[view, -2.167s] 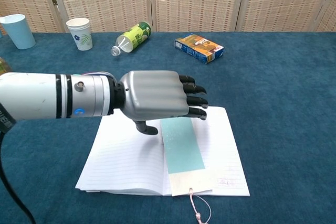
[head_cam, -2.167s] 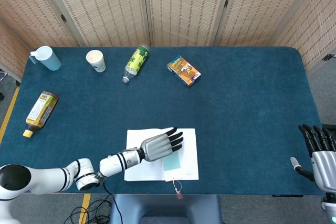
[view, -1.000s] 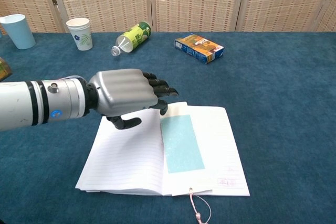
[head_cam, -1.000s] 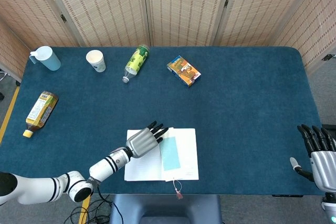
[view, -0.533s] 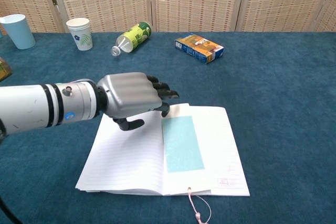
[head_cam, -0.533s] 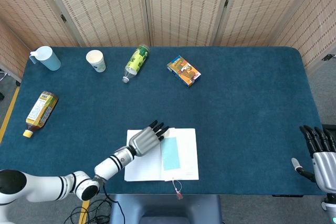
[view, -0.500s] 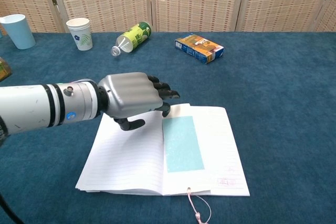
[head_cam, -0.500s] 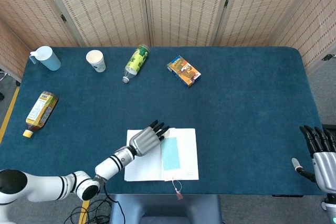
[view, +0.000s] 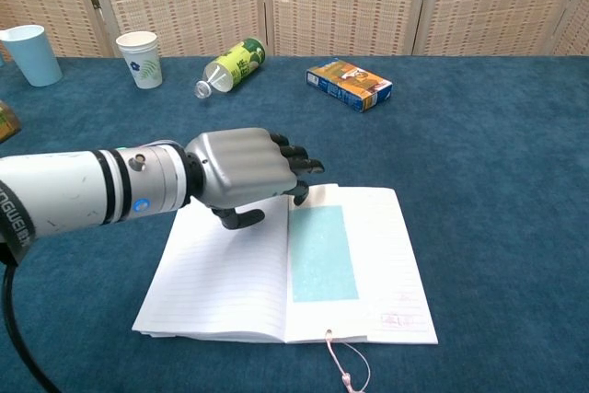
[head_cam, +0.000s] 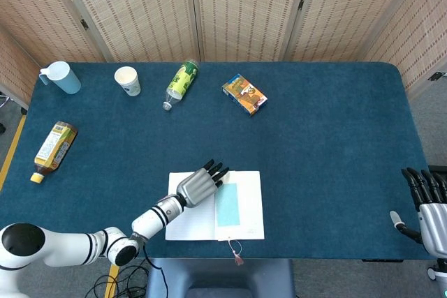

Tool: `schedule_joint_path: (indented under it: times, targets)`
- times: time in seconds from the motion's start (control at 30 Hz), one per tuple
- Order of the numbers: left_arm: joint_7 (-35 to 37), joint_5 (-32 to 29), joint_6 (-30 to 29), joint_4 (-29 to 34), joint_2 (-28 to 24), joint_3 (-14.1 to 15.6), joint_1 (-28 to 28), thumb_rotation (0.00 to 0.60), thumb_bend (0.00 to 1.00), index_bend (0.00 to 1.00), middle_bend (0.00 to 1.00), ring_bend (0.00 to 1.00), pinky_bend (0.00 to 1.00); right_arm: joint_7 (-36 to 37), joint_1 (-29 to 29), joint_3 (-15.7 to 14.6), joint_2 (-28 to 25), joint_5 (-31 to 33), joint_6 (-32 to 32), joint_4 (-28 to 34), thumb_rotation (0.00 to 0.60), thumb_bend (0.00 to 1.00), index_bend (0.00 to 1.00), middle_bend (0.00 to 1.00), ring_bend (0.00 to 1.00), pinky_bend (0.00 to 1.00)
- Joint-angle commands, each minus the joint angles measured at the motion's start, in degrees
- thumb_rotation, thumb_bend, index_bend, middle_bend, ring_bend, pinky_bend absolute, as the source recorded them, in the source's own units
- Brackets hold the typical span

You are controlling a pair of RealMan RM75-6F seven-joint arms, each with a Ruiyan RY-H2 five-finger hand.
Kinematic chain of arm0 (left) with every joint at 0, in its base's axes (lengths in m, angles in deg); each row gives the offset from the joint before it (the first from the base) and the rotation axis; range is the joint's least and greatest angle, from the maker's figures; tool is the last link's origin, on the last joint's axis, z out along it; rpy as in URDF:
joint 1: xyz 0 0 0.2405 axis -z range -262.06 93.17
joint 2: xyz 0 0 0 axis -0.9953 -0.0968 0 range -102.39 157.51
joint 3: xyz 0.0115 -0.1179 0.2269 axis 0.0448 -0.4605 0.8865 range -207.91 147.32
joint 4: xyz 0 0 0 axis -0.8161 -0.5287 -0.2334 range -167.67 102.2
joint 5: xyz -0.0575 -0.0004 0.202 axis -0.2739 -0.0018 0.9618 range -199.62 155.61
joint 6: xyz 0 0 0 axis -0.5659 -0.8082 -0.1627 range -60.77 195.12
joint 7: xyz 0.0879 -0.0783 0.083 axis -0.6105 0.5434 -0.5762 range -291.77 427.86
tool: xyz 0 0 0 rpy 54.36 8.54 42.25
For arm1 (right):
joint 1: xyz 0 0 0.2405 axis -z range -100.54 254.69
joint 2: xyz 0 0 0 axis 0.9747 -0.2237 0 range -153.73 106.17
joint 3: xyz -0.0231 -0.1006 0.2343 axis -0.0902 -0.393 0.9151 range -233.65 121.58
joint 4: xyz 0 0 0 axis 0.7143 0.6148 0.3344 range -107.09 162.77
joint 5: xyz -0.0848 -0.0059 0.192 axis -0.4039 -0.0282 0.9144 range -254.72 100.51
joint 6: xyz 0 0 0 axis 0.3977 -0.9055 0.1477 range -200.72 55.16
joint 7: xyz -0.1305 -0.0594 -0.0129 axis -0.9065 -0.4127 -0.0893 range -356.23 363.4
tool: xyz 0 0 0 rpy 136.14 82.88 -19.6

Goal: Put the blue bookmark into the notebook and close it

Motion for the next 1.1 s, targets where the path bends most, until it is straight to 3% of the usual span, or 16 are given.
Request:
schedule_joint_path:
  times: [0.03, 0.43, 0.63, 0.8, 1.1]
  targets:
    - [-0.1, -0.3, -0.3, 0.2, 0.0, 0.0, 0.2, 0.6, 0.54, 0.27, 0.01, 0.0, 0.15, 0.1, 0.0, 0.0, 0.0, 0.0, 0.0, -0.1, 0.6, 0.23, 0.0, 0.1, 0.05, 0.06]
    - [3.3, 3.2, -5.9, 7.0, -6.1, 1.0, -2.3, 0.6, 0.54, 0.25, 0.01, 0.0, 0.15, -0.2, -0.5, 0.1, -0.1, -0.9, -0.2, 0.2, 0.6, 0.23, 0.0, 0.1, 0.05, 0.06]
    - [8.9, 6.2, -10.5, 10.6, -10.9, 1.7, -6.1, 0.6, 0.53, 0.24, 0.01, 0.0, 0.15, -0.3, -0.7, 0.1, -0.2, -1.2, -0.2, 0.4, 0.6, 0.23, 0.0, 0.1, 0.05, 0.06]
    - [15.5, 13.5, -13.6, 9.7, -13.1, 4.5, -9.4, 0.6, 0.45, 0.23, 0.01, 0.0, 0.15, -0.4, -0.8, 0.1, -0.2, -1.4, -0.3, 0.4, 0.6, 0.23, 0.0, 0.1, 0.05, 0.06]
    - [26.0, 30.8, -21.0, 4.5, -11.8, 10.4, -13.8, 0.6, 0.28, 0.2, 0.01, 0.0, 0.15, -1.4, -1.0, 0.1, -0.4, -1.8, -0.3, 1.1, 0.6, 0.23, 0.0, 0.1, 0.05, 0.06]
